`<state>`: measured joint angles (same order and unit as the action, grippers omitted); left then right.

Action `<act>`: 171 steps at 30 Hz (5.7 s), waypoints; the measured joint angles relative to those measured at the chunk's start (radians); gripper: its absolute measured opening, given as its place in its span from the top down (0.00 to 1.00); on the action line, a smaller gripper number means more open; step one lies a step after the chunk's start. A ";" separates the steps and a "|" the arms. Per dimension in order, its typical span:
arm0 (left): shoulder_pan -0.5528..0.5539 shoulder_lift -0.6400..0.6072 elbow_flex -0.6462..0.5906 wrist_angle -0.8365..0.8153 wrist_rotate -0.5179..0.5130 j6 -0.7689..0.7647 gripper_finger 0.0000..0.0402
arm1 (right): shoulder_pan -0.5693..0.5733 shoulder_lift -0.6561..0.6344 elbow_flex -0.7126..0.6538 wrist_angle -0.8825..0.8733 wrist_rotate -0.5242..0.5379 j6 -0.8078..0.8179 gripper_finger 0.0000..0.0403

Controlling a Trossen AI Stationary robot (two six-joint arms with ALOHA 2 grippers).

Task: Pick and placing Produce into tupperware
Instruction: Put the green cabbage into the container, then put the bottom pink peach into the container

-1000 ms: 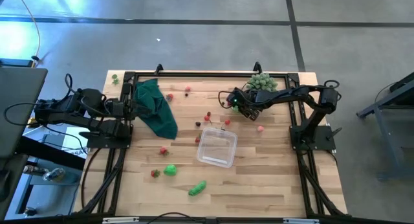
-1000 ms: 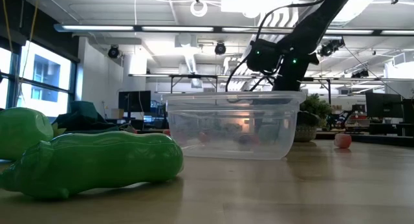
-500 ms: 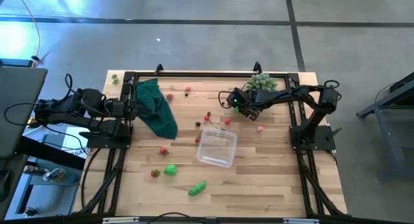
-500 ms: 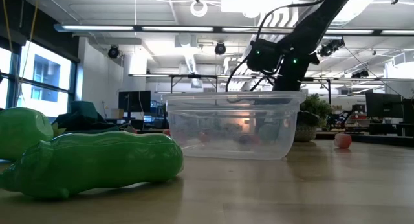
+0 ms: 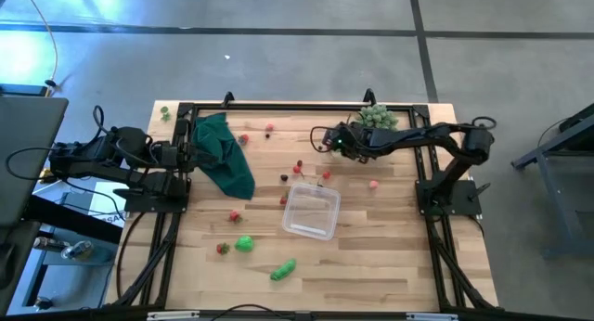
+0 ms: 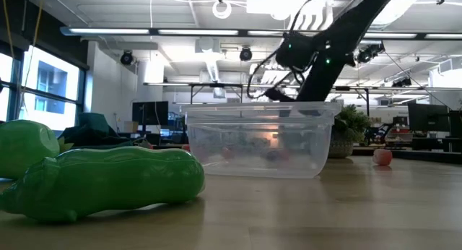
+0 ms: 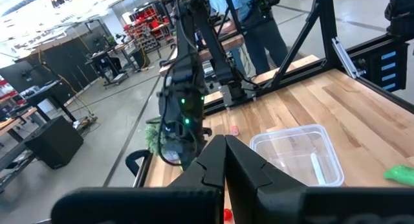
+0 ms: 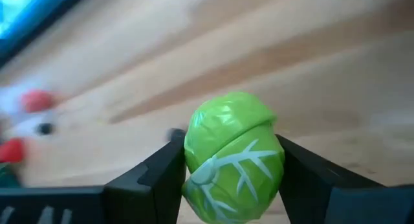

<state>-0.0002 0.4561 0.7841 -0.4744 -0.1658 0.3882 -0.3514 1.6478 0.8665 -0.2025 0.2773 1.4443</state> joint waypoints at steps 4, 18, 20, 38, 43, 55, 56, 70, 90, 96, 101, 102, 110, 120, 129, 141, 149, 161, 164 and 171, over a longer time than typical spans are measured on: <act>0.000 0.000 0.000 0.000 0.000 0.000 1.00 | 0.026 -0.062 0.001 0.032 0.003 -0.098 0.51; 0.000 0.000 0.000 0.000 0.000 0.000 1.00 | 0.241 -0.228 0.002 0.172 -0.142 -0.609 0.51; 0.000 0.000 0.000 0.000 0.000 0.000 1.00 | 0.266 -0.230 0.006 0.167 -0.154 -0.664 0.51; 0.000 0.000 0.000 0.001 0.000 0.000 1.00 | 0.396 0.122 0.546 -0.515 -0.196 -0.937 0.51; 0.000 0.000 0.000 0.000 0.000 0.000 1.00 | 0.424 0.262 0.663 -0.631 -0.245 -0.936 0.51; 0.000 0.000 0.000 0.000 0.000 0.000 1.00 | 0.461 0.370 0.713 -0.654 -0.292 -0.801 0.51; 0.000 0.000 0.000 0.000 0.000 0.000 1.00 | 0.464 0.370 0.706 -0.652 -0.296 -0.782 0.51; 0.000 0.000 0.000 0.000 0.000 0.000 1.00 | 0.477 0.370 0.653 -0.589 -0.316 -0.692 0.50; 0.000 0.000 0.000 0.000 0.000 0.000 1.00 | 0.477 0.340 0.708 -0.642 -0.224 -0.707 0.32; 0.000 0.000 0.000 0.000 0.000 0.000 1.00 | 0.477 0.229 0.762 -0.797 -0.073 -0.582 0.32; 0.000 0.000 0.000 0.000 0.000 0.000 1.00 | 0.477 0.112 0.765 -1.029 0.077 -0.350 0.32; 0.000 0.000 0.000 0.000 0.000 0.000 1.00 | 0.477 0.089 0.759 -1.070 0.097 -0.301 0.32; 0.000 0.000 0.000 0.001 0.000 0.000 1.00 | 0.467 -0.108 0.580 -1.145 0.083 -0.099 0.32; 0.000 0.000 0.000 0.000 0.000 0.000 1.00 | 0.389 -0.382 0.102 -0.872 -0.105 0.076 0.32; 0.000 0.000 0.000 0.000 0.000 0.000 1.00 | 0.310 -0.416 -0.158 -0.642 -0.133 0.154 0.32; 0.000 0.000 0.000 0.000 0.000 0.000 1.00 | 0.279 -0.378 -0.216 -0.571 -0.123 0.142 0.32; 0.000 0.000 0.000 0.000 0.000 0.000 1.00 | 0.279 -0.297 -0.216 -0.528 -0.112 0.126 0.32; 0.000 0.000 0.000 0.000 0.000 0.000 1.00 | 0.279 -0.226 -0.215 -0.501 -0.105 0.120 0.32; 0.000 0.000 0.000 0.000 0.000 0.000 1.00 | 0.279 -0.225 -0.215 -0.501 -0.101 0.121 0.32; 0.000 0.000 0.000 0.000 0.000 0.000 1.00 | 0.264 -0.225 -0.215 -0.506 -0.094 0.121 0.37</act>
<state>-0.0002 0.4560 0.7841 -0.4740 -0.1658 0.3882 -0.0871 1.4227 0.6514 -0.7090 0.1829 1.5658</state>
